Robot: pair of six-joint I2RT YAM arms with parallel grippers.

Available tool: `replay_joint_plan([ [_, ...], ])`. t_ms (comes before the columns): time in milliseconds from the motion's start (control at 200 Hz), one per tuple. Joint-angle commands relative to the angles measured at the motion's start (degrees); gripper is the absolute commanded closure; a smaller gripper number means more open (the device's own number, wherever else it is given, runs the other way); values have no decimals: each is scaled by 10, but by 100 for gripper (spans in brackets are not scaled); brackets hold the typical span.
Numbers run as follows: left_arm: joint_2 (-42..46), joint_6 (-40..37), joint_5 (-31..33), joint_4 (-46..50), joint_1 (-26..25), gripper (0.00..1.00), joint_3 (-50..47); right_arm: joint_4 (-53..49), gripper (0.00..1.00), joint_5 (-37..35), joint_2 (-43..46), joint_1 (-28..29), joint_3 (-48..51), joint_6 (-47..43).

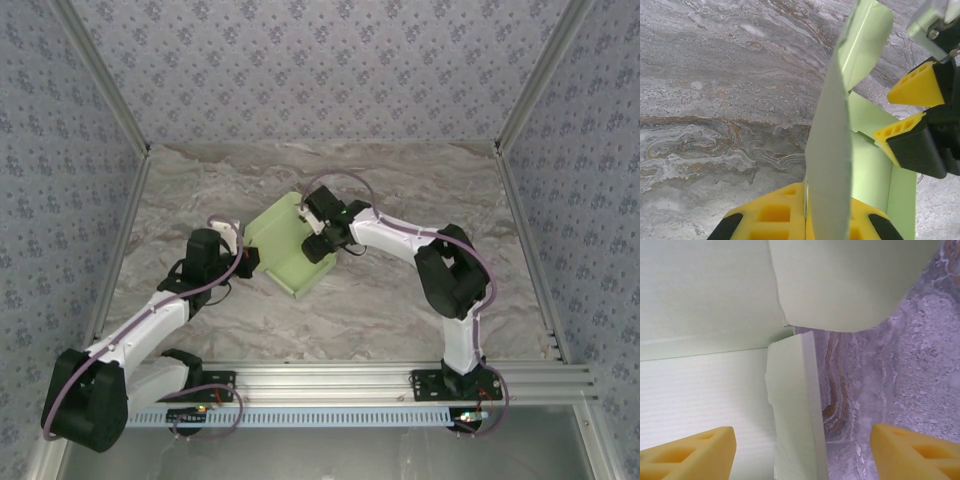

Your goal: Fold the paper box

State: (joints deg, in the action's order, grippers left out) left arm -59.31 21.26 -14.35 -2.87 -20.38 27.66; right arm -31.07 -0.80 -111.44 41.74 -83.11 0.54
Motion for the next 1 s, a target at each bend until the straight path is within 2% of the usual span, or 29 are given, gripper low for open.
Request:
replay_joint_plan([
  [0,8,-13,-10,-15,-4,95,7,3,26,39,29,-16,-12,-6],
  [165,8,-14,-10,-15,-4,95,7,9,33,148,31,-56,-3,-13],
  [405,8,-12,-10,-15,-5,95,7,30,52,261,9,-104,16,-4],
  [560,8,-11,-8,-15,-5,95,8,38,54,291,-11,-103,19,2],
  [869,10,-10,-9,-13,-5,95,10,49,70,324,-38,-108,16,8],
  [994,11,-10,-8,-13,-5,95,9,50,70,323,-42,-109,18,7],
])
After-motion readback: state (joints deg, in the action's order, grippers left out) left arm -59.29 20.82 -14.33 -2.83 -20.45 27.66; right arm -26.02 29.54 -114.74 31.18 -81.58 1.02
